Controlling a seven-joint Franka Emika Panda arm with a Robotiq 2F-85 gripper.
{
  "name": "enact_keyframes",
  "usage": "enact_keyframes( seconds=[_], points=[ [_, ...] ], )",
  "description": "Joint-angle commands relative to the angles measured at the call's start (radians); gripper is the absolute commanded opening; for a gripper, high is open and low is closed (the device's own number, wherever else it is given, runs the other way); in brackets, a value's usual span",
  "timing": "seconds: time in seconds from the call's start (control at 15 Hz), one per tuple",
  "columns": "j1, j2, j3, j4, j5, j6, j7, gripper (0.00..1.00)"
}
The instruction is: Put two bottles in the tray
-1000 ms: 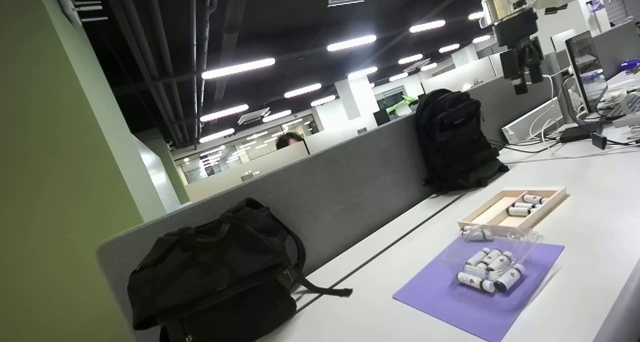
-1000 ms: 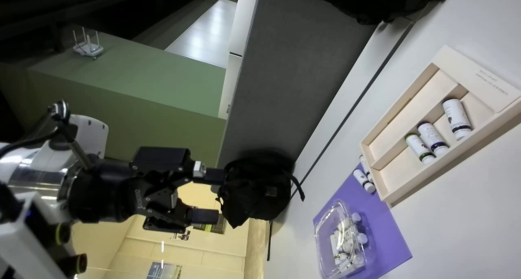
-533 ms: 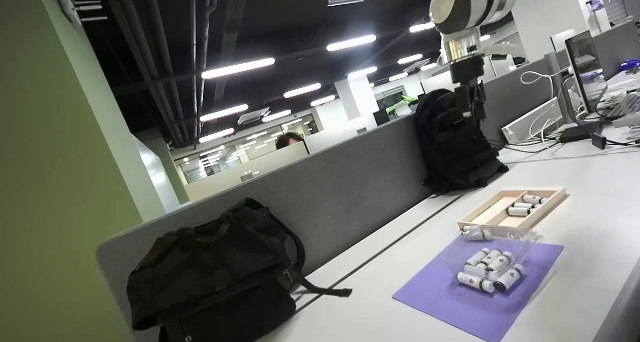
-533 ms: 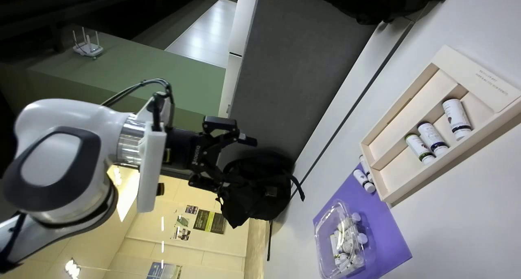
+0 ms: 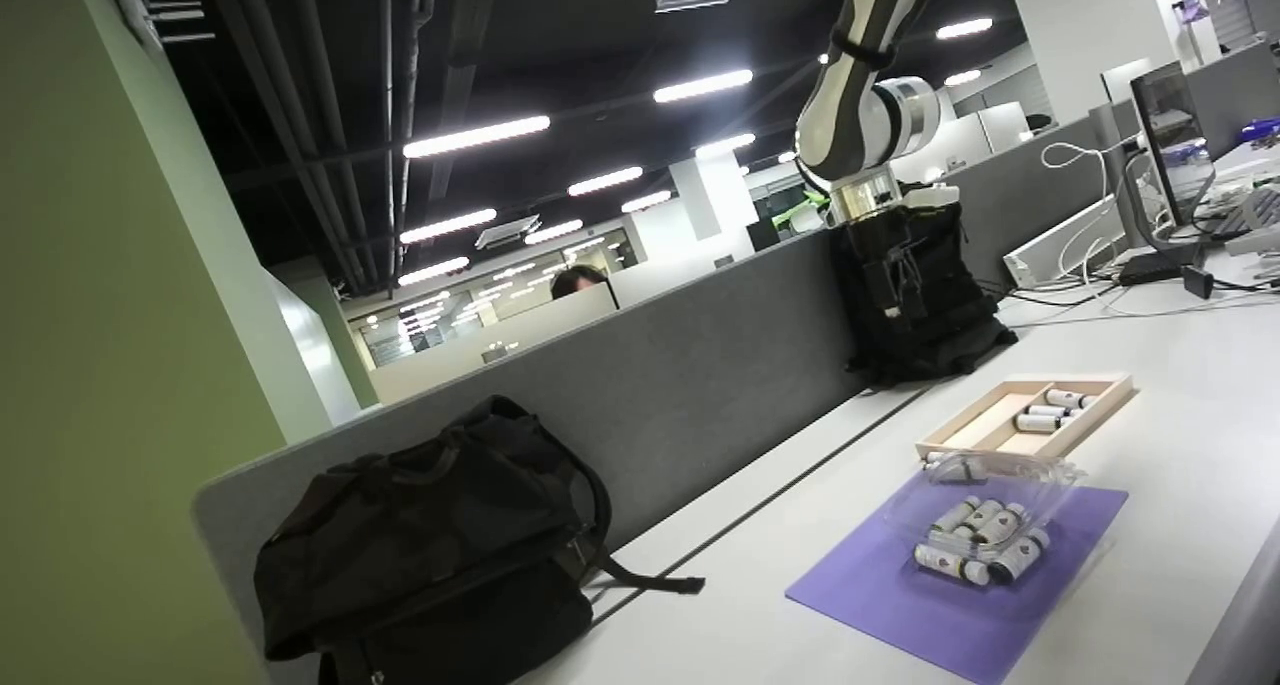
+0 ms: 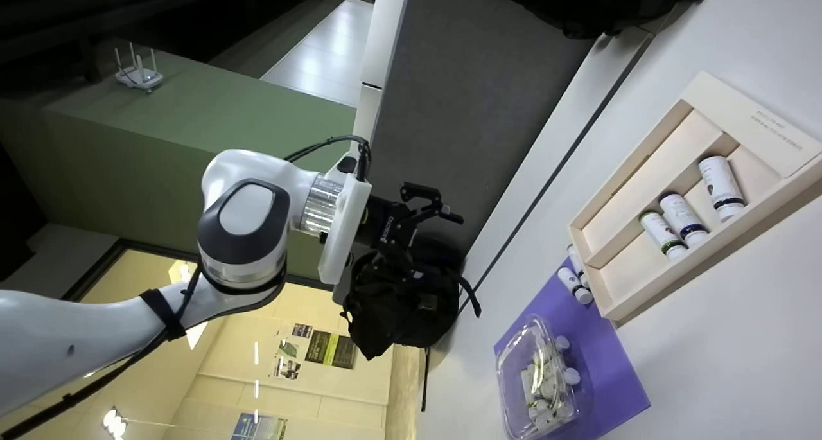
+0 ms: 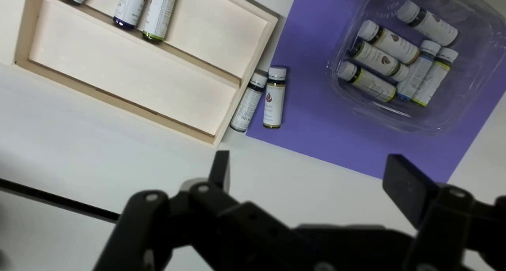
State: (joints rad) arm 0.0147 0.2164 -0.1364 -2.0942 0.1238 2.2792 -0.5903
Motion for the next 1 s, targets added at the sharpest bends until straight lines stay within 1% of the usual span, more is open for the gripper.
enact_keyframes(
  seconds=[0.0, 0.2, 0.27, 0.4, 0.67, 0.8, 0.93],
  points=[
    [-0.051, 0.0, 0.051, 0.006, -0.015, -0.003, 0.011, 1.0],
    [-0.055, -0.007, 0.049, 0.012, -0.014, -0.015, 0.01, 1.0],
    [-0.06, 0.022, 0.057, 0.018, -0.006, 0.025, -0.001, 1.0],
    [-0.081, 0.083, 0.088, 0.033, 0.013, 0.064, -0.03, 1.0],
    [-0.114, 0.21, 0.137, 0.052, -0.009, 0.145, -0.043, 1.0],
    [-0.129, 0.282, 0.152, 0.072, -0.023, 0.155, -0.034, 1.0],
    [-0.15, 0.354, 0.163, 0.104, -0.022, 0.133, -0.027, 1.0]
  ],
)
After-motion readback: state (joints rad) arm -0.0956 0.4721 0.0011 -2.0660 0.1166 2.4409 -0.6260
